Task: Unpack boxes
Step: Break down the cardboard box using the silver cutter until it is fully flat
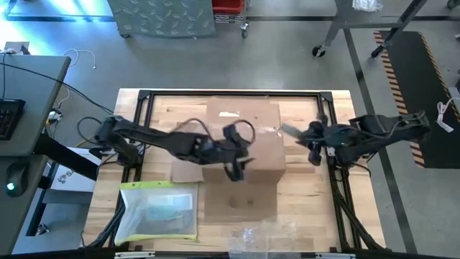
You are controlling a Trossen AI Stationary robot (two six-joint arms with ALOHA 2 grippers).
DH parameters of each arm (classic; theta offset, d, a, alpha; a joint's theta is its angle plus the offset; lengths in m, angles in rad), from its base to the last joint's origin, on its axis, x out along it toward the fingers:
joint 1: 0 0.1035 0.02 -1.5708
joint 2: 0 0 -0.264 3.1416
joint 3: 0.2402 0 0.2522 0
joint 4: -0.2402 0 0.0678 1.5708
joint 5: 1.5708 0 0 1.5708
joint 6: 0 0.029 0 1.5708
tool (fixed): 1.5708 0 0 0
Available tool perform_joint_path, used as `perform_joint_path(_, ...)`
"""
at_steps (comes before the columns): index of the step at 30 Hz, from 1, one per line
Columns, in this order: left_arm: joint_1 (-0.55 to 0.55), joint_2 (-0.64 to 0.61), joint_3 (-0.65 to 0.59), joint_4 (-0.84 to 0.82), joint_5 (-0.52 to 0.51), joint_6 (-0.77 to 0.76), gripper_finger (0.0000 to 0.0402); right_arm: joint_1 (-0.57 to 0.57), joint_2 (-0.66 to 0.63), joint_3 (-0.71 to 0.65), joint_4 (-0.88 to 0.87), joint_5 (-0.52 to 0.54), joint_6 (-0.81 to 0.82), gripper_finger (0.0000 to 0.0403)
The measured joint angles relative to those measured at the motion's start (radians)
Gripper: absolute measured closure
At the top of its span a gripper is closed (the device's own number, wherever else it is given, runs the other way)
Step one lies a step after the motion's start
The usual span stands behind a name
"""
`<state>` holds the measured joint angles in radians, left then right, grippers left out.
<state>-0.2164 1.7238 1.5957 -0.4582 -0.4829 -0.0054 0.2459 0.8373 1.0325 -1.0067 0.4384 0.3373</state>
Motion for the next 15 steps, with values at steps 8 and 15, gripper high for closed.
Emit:
perform_joint_path(8,0.03,-0.187,-0.008,-0.479,-0.236,-0.269,0.0207,0.052,-0.055,-0.228,0.164,0.231,0.216,0.0309)
perform_joint_path(15,0.106,-0.286,-0.268,-0.647,-0.252,-0.577,0.0287,0.045,-0.067,-0.496,0.466,0.491,0.394,0.0309)
